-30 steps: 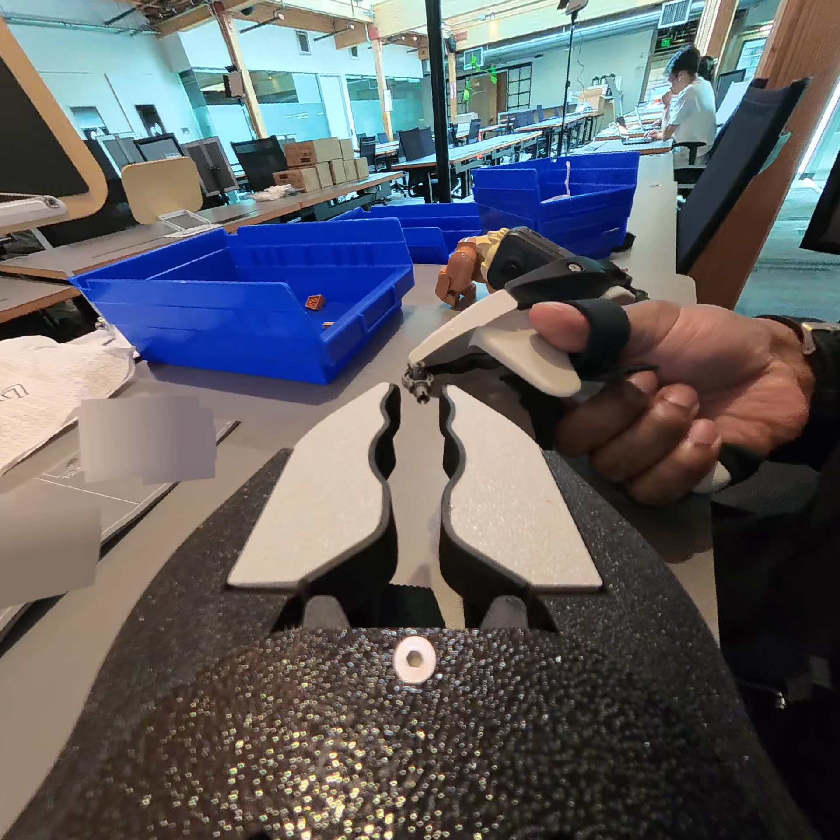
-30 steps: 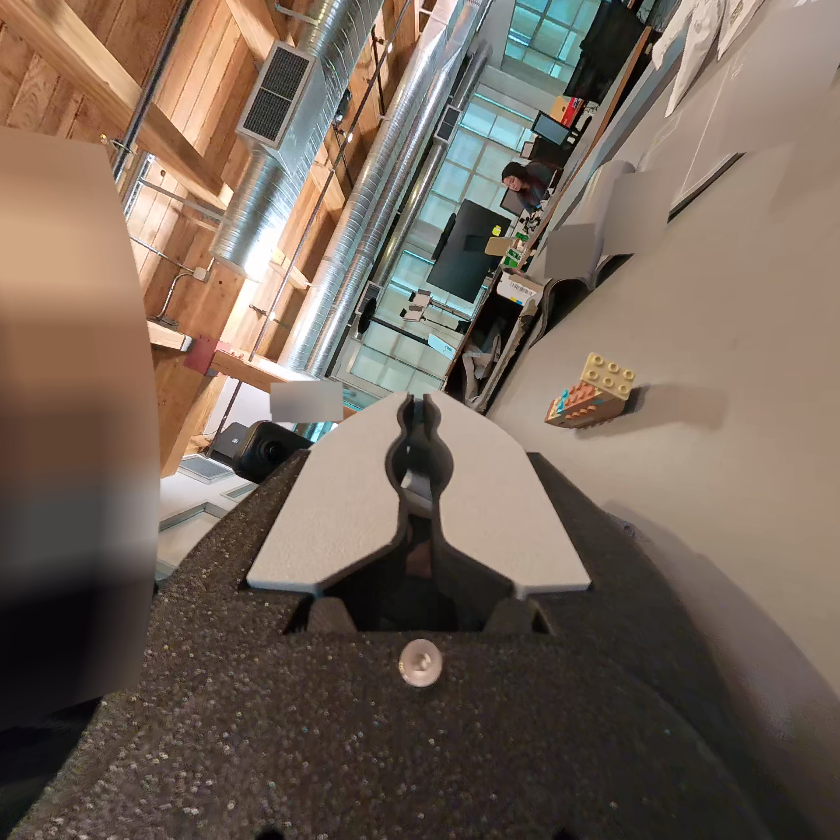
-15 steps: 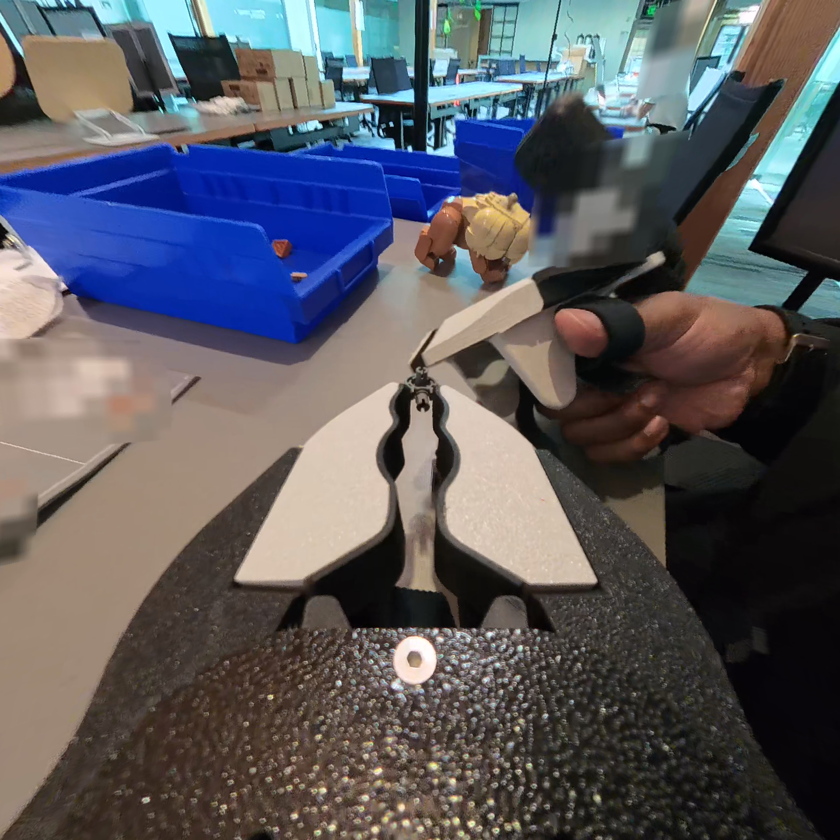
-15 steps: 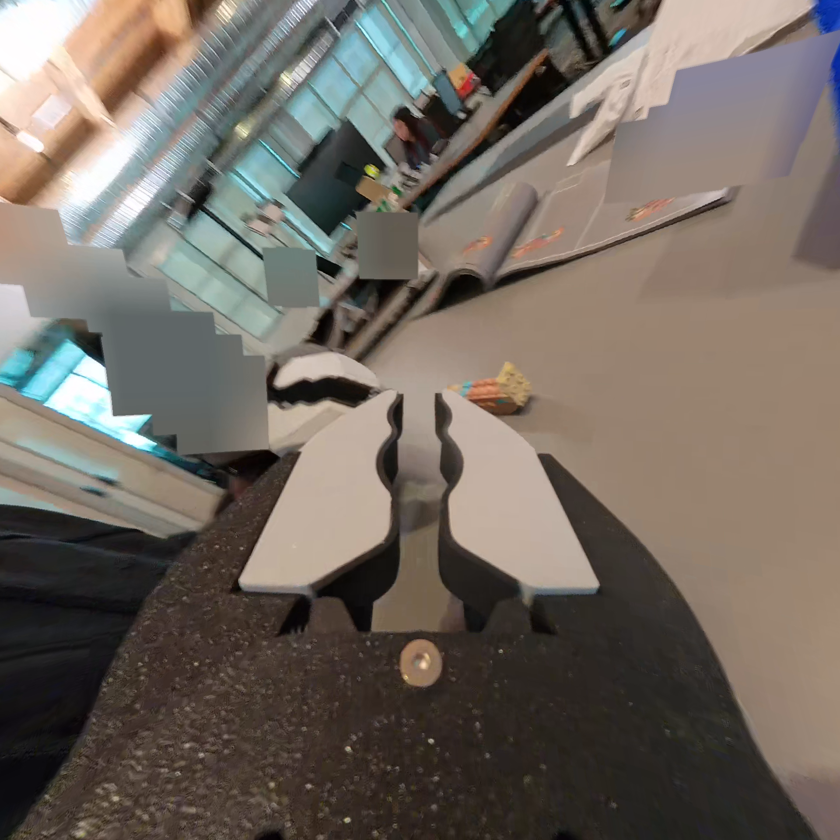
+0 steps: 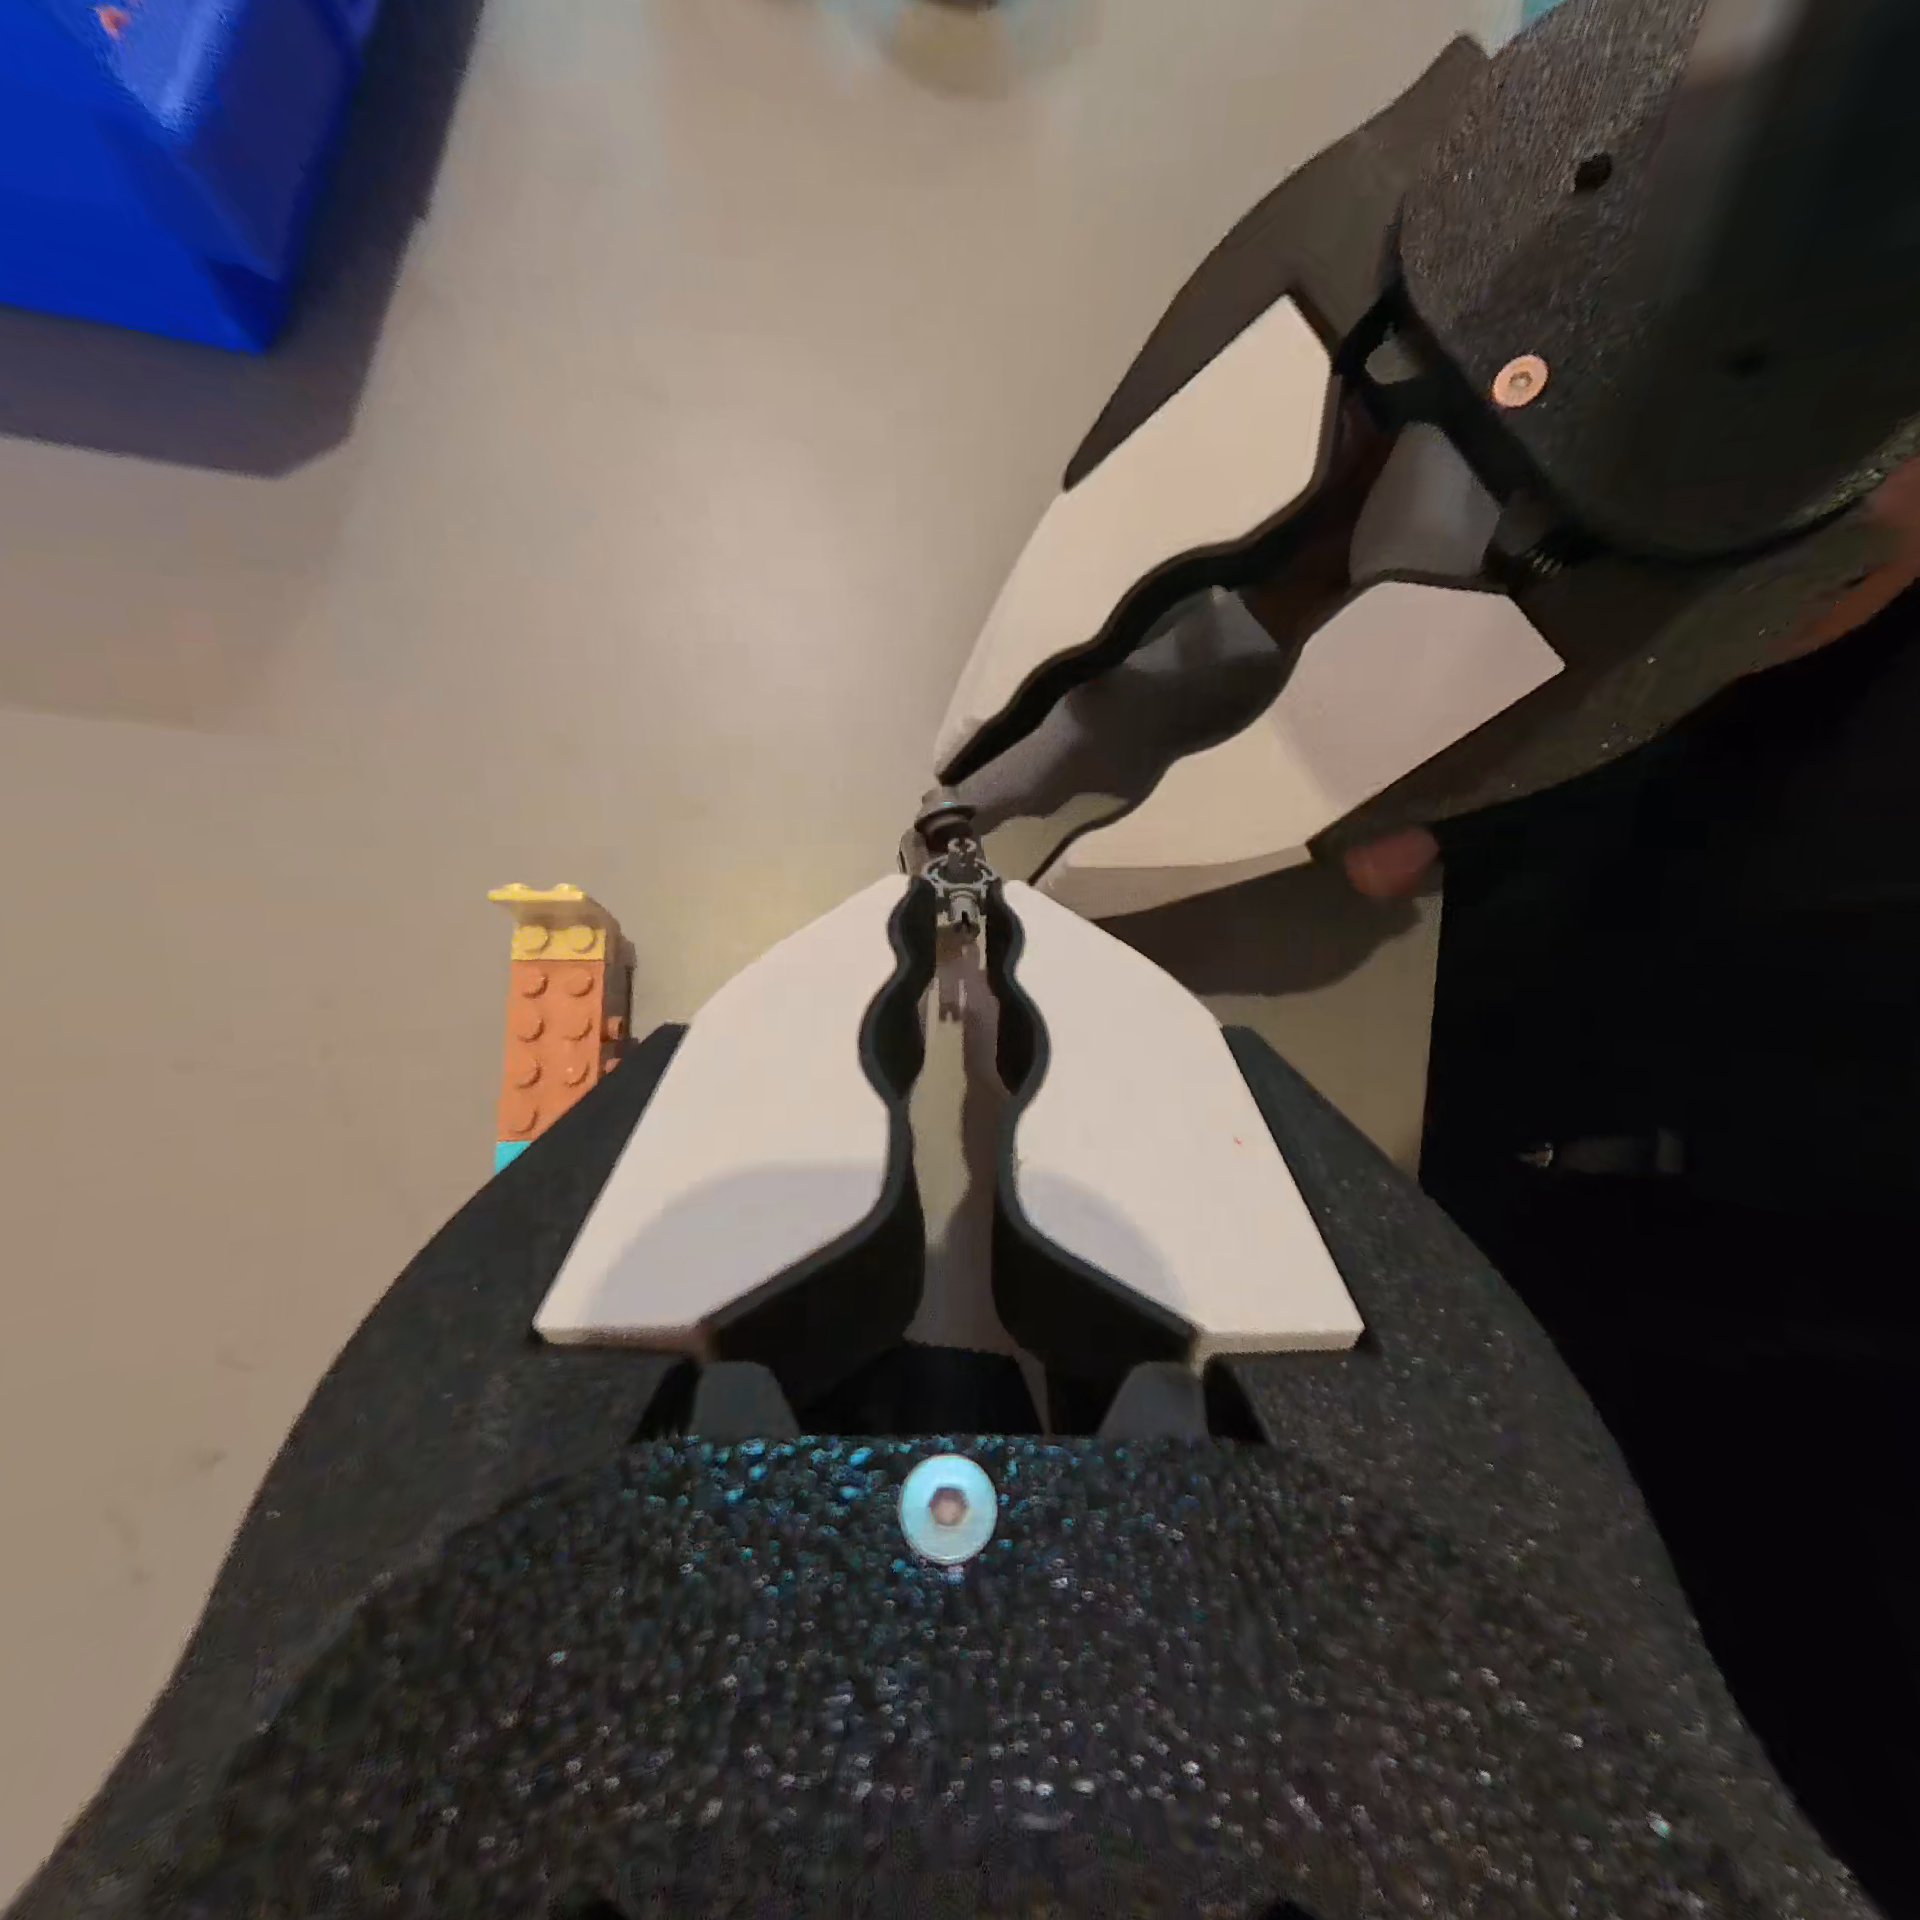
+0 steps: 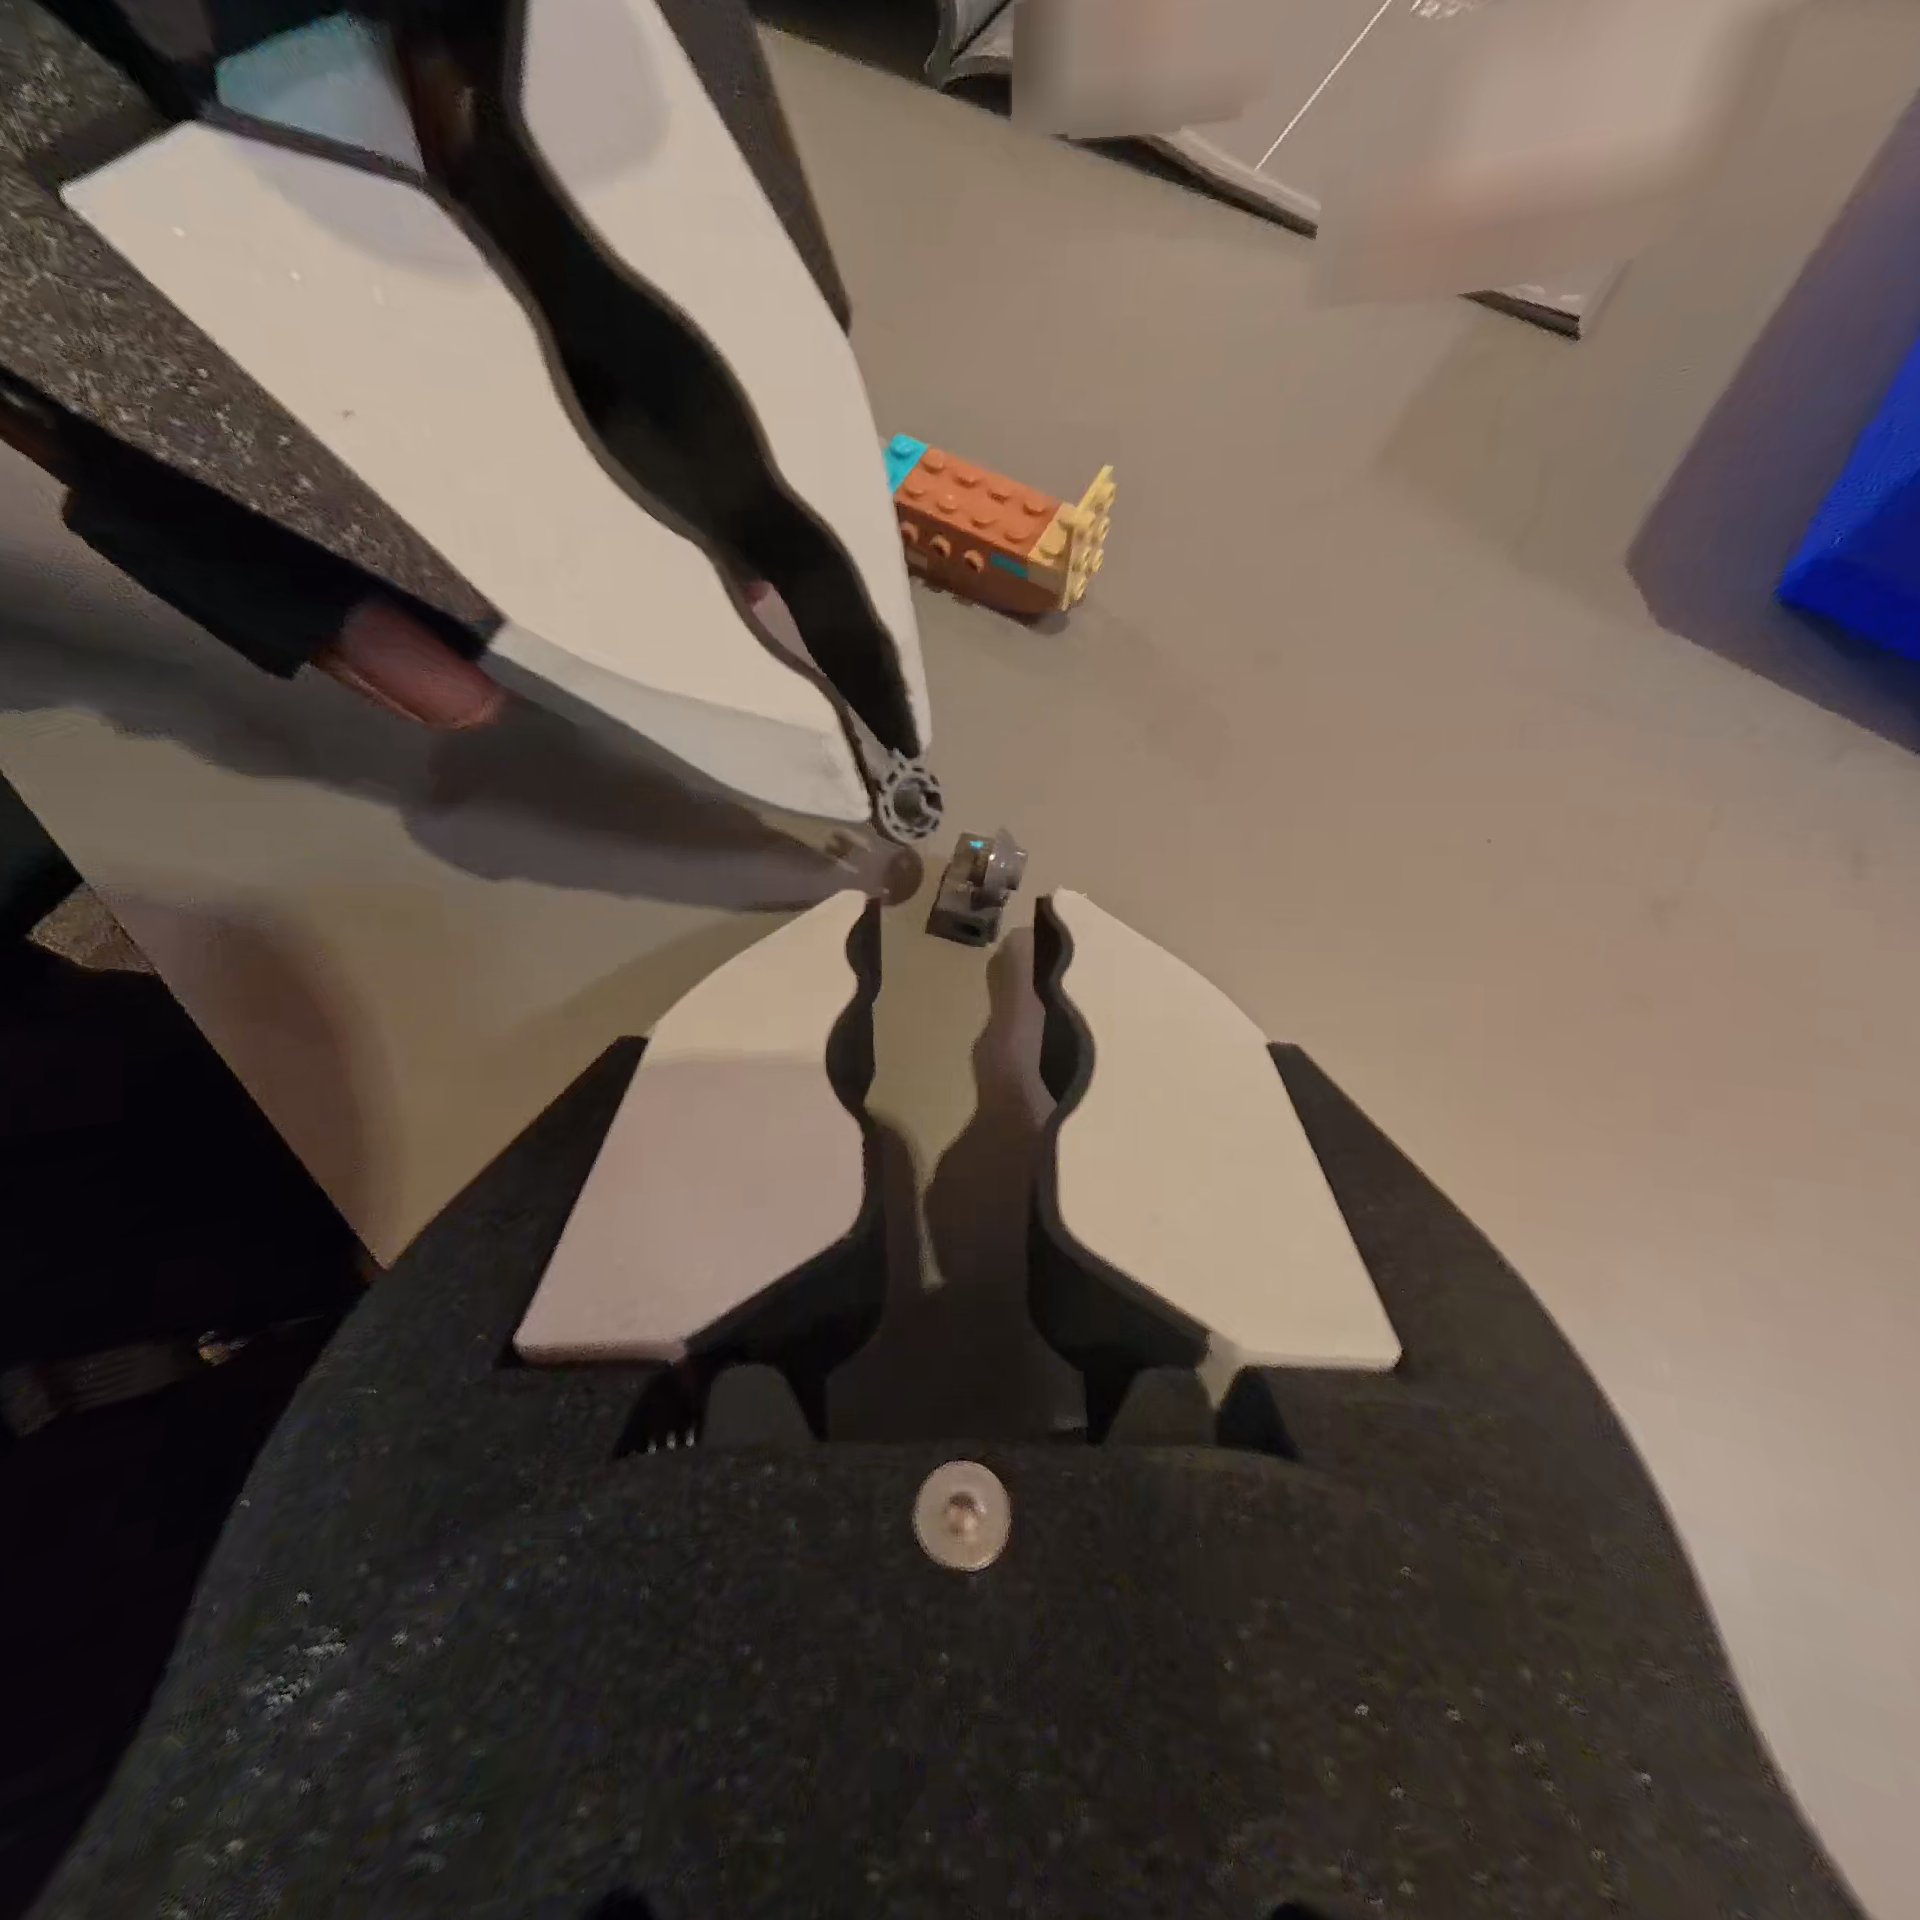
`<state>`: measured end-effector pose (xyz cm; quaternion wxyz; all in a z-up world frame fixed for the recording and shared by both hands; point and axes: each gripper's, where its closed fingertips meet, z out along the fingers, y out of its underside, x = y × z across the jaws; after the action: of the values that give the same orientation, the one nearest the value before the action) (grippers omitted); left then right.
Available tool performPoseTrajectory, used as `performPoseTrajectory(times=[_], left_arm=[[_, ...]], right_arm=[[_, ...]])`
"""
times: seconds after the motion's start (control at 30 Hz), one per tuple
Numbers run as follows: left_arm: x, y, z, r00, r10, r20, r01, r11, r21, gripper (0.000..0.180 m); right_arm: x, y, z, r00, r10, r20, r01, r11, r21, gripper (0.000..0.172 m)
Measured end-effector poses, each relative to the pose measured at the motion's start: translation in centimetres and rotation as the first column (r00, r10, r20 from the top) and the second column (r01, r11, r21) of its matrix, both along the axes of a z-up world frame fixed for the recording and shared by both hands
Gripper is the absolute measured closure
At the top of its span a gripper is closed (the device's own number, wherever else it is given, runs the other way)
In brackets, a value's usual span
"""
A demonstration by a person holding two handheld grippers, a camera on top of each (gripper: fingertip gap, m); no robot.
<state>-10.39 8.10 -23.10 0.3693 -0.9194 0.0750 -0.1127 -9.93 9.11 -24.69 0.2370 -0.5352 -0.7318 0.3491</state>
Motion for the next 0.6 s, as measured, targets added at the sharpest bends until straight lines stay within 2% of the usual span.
performPoseTrajectory(times=[0.17,0.6], left_arm=[[-0.1,0.1,-0.7,1.000,-0.021,-0.011,0.020,0.997,-0.069,0.171],[-0.1,-0.3,-1.5,1.000,-0.008,0.020,0.011,0.993,-0.114,0.171]], right_arm=[[-0.5,-0.2,-0.1,0.999,0.030,-0.011,-0.030,0.999,0.037,0.139],[-1.0,-1.0,0.0,0.989,0.120,-0.087,-0.098,0.970,0.223,0.150]])
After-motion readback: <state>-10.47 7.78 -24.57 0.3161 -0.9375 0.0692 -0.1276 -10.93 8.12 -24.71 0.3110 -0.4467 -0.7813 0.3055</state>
